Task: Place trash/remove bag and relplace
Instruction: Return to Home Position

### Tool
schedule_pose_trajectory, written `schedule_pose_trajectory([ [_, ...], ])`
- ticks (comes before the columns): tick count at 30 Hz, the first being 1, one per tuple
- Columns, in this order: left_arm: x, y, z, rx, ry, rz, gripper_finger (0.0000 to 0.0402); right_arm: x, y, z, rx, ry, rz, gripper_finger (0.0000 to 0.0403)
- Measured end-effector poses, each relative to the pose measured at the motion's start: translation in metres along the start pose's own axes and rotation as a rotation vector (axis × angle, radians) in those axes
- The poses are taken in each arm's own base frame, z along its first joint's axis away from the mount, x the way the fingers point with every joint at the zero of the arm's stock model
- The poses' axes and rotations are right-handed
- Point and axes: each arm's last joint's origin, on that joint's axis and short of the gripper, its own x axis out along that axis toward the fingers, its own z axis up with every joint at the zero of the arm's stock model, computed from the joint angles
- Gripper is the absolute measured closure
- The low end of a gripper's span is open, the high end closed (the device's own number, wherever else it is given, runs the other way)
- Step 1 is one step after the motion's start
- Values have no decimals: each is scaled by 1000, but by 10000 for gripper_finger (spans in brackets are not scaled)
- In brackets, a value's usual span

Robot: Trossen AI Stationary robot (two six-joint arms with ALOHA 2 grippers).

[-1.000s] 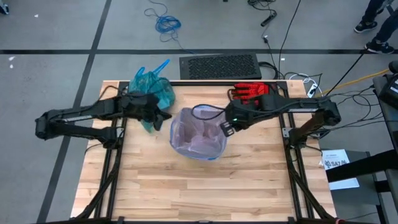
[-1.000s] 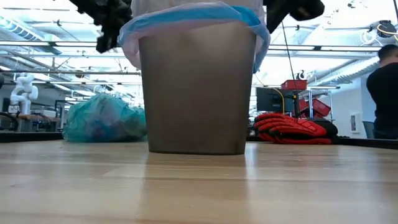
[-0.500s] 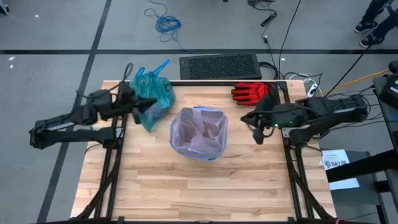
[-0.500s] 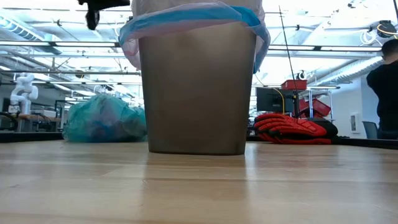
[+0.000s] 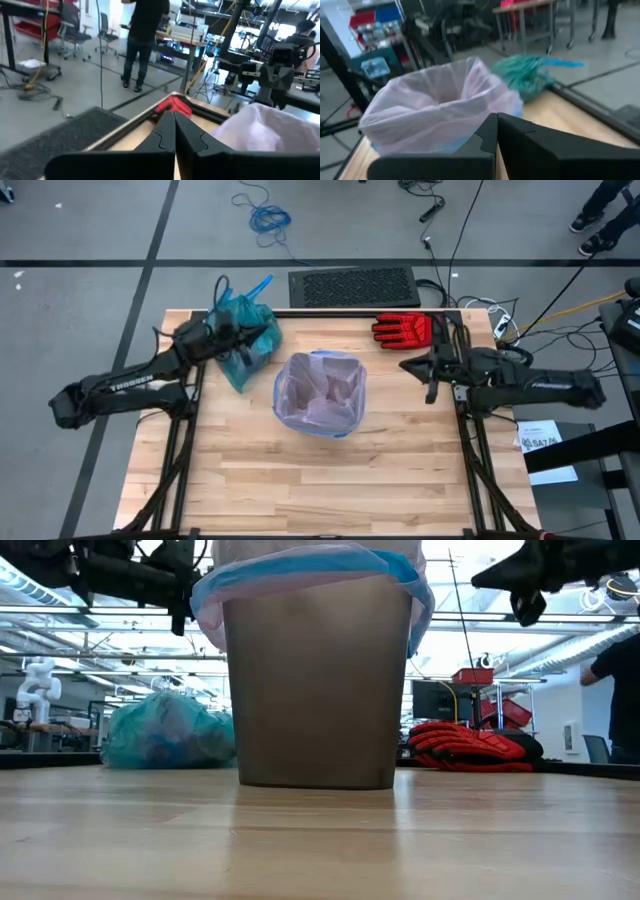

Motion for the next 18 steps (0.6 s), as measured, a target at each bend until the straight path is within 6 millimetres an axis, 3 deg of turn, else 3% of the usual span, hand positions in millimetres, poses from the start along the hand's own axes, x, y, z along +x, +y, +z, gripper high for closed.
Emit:
schedule_pose_trajectory([
  [5, -16, 9, 5, 19, 31, -52, 402, -21, -14, 0, -55, -105, -14, 403],
  [10, -43, 5, -5, -26, 124, -25, 402, -42, -22, -4, -88, -124, -83, 403],
  [14, -59, -3, -22, -62, 31, -48, 402, -49, -24, -9, -84, -133, -84, 403],
  [18, -64, -3, -58, -52, -18, -32, 402, -42, -28, -25, -78, -145, -73, 403],
])
